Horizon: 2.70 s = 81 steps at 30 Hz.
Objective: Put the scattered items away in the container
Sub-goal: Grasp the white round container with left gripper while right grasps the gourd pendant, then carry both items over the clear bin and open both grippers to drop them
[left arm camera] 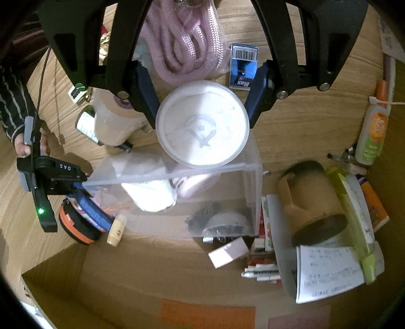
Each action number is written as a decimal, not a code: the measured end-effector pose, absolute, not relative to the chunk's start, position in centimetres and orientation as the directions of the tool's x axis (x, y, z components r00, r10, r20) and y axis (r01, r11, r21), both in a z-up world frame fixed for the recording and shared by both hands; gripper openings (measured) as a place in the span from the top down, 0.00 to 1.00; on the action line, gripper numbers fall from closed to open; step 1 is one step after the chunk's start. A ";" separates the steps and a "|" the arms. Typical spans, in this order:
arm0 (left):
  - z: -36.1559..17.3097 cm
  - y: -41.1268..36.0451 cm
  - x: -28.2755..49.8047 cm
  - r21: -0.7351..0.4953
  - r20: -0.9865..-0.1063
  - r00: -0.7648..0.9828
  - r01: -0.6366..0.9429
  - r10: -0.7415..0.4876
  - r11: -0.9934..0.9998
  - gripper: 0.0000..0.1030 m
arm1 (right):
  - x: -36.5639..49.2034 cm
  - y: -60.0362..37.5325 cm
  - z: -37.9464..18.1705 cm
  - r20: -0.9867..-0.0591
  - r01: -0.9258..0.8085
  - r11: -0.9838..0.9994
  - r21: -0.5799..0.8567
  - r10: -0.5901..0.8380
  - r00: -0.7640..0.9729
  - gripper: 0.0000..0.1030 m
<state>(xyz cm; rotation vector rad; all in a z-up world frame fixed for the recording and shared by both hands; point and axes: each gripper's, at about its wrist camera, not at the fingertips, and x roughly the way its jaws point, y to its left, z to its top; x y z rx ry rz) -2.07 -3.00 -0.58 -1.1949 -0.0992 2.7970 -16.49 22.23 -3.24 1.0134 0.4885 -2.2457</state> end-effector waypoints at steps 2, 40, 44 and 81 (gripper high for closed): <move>0.0 -3.0 -1.9 -0.094 -0.704 -0.701 -0.068 0.115 -0.993 0.37 | -16.3 22.5 -2.6 -0.756 0.662 -0.746 -0.077 -0.389 -0.526 0.85; 2.9 -4.3 -10.7 -0.078 -0.691 -0.716 -0.063 0.099 -0.995 0.37 | -14.0 19.0 0.6 -0.696 0.752 -0.658 0.022 -0.550 -0.461 0.85; 2.2 -4.1 -11.8 -0.086 -0.716 -0.690 -0.069 0.110 -0.994 0.37 | -14.1 18.6 0.1 -0.703 0.760 -0.648 0.041 -0.559 -0.439 0.85; -0.5 -1.6 -16.0 -0.015 -0.763 -0.642 -0.103 0.078 -0.995 0.37 | -14.3 16.1 -1.1 -0.737 0.732 -0.681 0.002 -0.496 -0.460 0.72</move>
